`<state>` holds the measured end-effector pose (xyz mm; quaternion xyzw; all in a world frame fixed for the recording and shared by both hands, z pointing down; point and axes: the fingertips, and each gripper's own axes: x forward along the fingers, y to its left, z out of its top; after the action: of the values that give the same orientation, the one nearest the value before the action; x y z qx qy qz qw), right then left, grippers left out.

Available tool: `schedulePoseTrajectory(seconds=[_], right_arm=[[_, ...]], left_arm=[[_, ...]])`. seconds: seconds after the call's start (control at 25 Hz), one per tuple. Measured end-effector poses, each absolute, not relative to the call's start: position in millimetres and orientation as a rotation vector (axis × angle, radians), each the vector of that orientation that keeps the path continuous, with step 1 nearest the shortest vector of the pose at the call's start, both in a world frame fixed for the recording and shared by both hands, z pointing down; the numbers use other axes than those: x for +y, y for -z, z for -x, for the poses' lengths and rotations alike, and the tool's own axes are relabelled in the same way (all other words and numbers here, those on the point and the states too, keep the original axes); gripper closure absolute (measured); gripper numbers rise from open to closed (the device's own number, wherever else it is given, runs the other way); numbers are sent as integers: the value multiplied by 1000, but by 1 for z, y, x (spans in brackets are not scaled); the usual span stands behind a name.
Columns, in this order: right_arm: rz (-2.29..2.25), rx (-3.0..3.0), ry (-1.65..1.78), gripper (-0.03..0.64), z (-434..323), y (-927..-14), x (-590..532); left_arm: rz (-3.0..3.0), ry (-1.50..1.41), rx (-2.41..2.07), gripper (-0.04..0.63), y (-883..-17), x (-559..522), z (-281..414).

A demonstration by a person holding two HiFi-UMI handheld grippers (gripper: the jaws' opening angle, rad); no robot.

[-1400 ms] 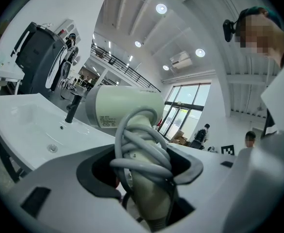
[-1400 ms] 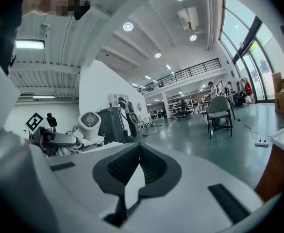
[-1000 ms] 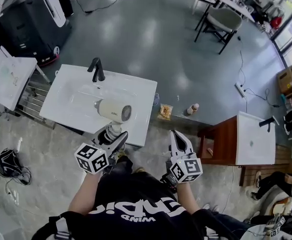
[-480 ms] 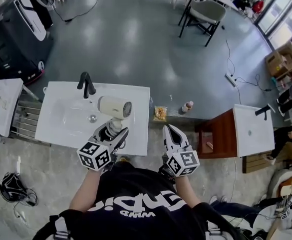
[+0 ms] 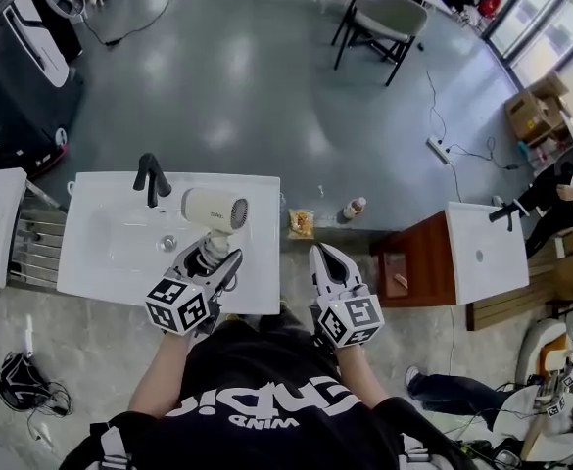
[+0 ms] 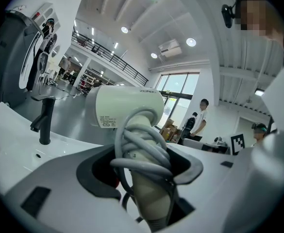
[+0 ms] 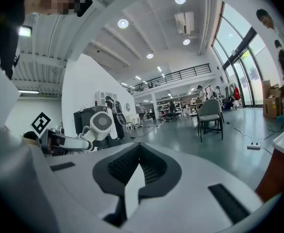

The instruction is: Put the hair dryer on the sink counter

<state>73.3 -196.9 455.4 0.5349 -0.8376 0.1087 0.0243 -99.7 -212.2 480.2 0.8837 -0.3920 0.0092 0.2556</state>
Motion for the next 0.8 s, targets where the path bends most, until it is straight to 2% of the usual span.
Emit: schedulePoseTrajectory(seconds=[0.8], right_arm=[[-1545,-2661,-397,603,-92,-461,-252]], left_arm=[[-2314,-62,-1184,308,-495,-257,78]])
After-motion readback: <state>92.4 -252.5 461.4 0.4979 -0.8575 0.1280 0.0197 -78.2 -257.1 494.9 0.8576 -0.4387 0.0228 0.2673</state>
